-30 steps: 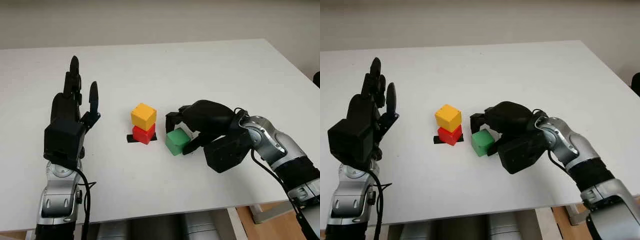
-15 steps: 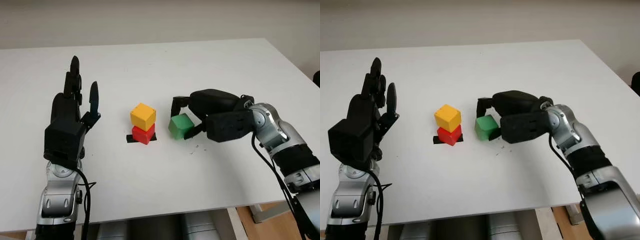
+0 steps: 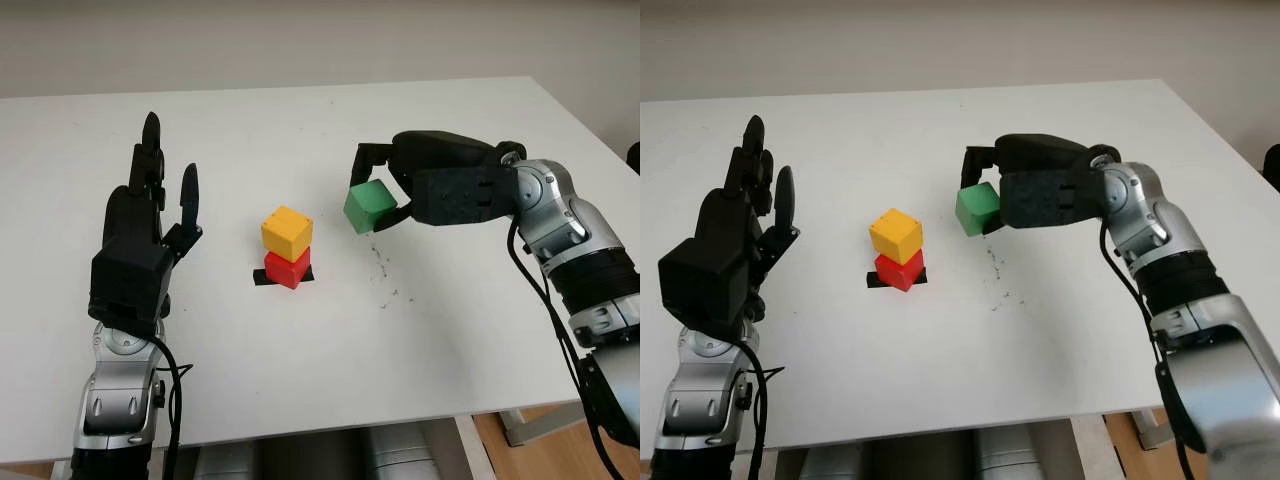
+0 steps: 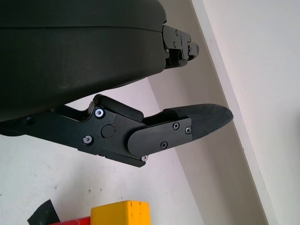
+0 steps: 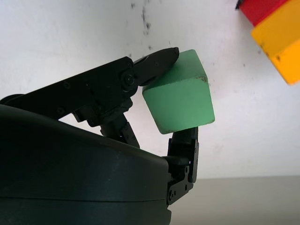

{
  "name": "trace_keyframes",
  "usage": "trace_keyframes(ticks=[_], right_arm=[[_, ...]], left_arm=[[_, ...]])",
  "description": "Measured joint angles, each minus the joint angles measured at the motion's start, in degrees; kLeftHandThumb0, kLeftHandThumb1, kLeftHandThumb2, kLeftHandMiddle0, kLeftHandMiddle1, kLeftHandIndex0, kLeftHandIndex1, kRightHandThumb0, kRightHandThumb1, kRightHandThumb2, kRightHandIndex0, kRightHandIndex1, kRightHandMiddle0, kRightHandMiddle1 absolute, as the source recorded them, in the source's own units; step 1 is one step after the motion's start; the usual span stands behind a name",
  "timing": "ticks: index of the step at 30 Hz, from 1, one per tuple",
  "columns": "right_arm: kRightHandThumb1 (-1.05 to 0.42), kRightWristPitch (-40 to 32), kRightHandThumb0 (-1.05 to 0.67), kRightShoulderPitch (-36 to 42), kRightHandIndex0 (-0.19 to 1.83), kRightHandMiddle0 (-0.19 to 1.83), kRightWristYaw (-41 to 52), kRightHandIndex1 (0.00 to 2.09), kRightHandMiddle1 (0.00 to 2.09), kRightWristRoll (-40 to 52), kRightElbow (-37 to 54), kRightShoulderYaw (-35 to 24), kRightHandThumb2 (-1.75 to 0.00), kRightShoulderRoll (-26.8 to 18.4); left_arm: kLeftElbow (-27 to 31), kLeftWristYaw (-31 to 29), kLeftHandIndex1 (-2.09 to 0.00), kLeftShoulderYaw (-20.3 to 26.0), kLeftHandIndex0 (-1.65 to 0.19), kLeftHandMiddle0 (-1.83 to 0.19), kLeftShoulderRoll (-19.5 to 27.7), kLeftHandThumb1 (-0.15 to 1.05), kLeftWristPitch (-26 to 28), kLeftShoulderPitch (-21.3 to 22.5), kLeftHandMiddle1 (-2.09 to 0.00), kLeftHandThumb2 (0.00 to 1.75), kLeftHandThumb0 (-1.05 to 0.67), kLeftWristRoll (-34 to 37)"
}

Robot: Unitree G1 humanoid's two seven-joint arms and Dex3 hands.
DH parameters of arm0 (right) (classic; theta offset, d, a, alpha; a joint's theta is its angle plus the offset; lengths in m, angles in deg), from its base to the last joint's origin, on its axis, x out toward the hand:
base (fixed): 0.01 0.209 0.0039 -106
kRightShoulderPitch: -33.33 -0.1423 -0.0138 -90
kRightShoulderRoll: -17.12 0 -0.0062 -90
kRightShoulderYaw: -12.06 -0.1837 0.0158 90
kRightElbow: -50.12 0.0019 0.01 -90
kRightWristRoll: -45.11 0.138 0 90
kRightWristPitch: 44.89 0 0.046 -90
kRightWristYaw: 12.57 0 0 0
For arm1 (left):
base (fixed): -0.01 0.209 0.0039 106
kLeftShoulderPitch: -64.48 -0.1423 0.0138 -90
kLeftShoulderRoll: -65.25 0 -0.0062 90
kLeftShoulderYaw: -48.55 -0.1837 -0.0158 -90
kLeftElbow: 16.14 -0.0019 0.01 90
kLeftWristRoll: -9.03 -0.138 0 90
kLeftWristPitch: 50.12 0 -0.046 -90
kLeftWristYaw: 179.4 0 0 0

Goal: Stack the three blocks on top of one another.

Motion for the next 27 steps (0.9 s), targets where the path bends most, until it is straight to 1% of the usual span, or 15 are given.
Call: trace_keyframes(ticks=[2, 4, 5, 8, 9, 11, 14, 19, 23, 27], right_arm=[[-1.04, -0.1, -0.35, -2.4, 0.41, 0.26, 0.0, 2.09, 1.48, 0.1, -1.3, 0.0, -0.06, 0.2], [-1.04, -0.3, -0.37, -4.5, 0.44, 0.31, -0.7, 2.03, 1.46, -0.3, -2.3, 0.0, -0.06, 0.7], [-1.03, -0.3, -0.38, -5.6, 0.47, 0.33, -1.2, 2.02, 1.51, -0.5, -3.0, 0.1, -0.05, 1.1], [-1.02, -0.1, -0.41, -8.5, 0.5, 0.36, -2.9, 1.97, 1.58, -1.1, -5.0, 0.3, -0.05, 2.9], [-1.02, 0.0, -0.42, -9.4, 0.5, 0.37, -3.2, 1.9, 1.57, -1.3, -5.6, 0.4, -0.05, 3.6], [-1.02, 0.1, -0.43, -10.9, 0.51, 0.37, -3.3, 1.84, 1.55, -1.5, -6.2, 0.8, -0.05, 4.8], [-1.02, 0.1, -0.43, -13.1, 0.52, 0.38, -2.7, 1.82, 1.57, -1.3, -7.0, 1.2, -0.05, 6.8], [-1.01, 0.1, -0.44, -15.0, 0.53, 0.38, -2.2, 1.79, 1.61, -0.8, -8.8, 1.3, -0.05, 9.6], [-1.02, 0.2, -0.45, -15.5, 0.54, 0.39, -1.0, 1.71, 1.62, -0.8, -9.8, 1.6, -0.05, 10.9], [-1.02, 1.5, -0.44, -15.6, 0.59, 0.37, 0.9, 1.75, 1.65, 0.2, -10.5, 1.8, -0.05, 11.8]], left_arm=[[0.0, -0.1, -0.06, 0.0, -0.02, -0.04, 0.0, 1.05, 0.1, 0.0, -0.05, 0.66, -0.71, 0.0], [0.0, -0.3, -0.05, 0.0, -0.01, -0.03, 0.1, 1.05, 0.2, 0.0, -0.05, 0.67, -0.71, 0.0], [0.0, -0.3, -0.05, 0.0, -0.01, -0.03, 0.2, 1.05, 0.2, 0.0, -0.05, 0.67, -0.71, 0.0], [0.0, -0.4, -0.05, 0.0, -0.01, -0.02, 0.5, 1.05, 0.3, 0.0, -0.05, 0.66, -0.71, 0.1], [0.0, -0.4, -0.05, 0.0, -0.01, -0.02, 0.5, 1.05, 0.3, 0.0, -0.05, 0.67, -0.7, 0.1], [0.1, -0.4, -0.05, 0.0, -0.01, -0.02, 0.5, 1.05, 0.5, 0.0, -0.04, 0.67, -0.7, 0.2], [0.3, -0.4, -0.05, 0.1, -0.01, -0.02, 0.5, 1.05, 1.0, 0.0, -0.05, 0.66, -0.7, 0.7], [1.5, -0.4, -0.06, 0.2, -0.02, -0.03, 0.4, 1.05, 2.2, 0.0, -0.05, 0.65, -0.7, 1.1], [1.6, -0.3, -0.06, 0.3, -0.02, -0.03, 0.5, 1.05, 2.4, 0.0, -0.05, 0.67, -0.72, 0.5], [1.8, -0.3, -0.05, 0.3, -0.01, -0.02, 0.6, 1.05, 2.9, 0.0, -0.05, 0.68, -0.72, 0.1]])
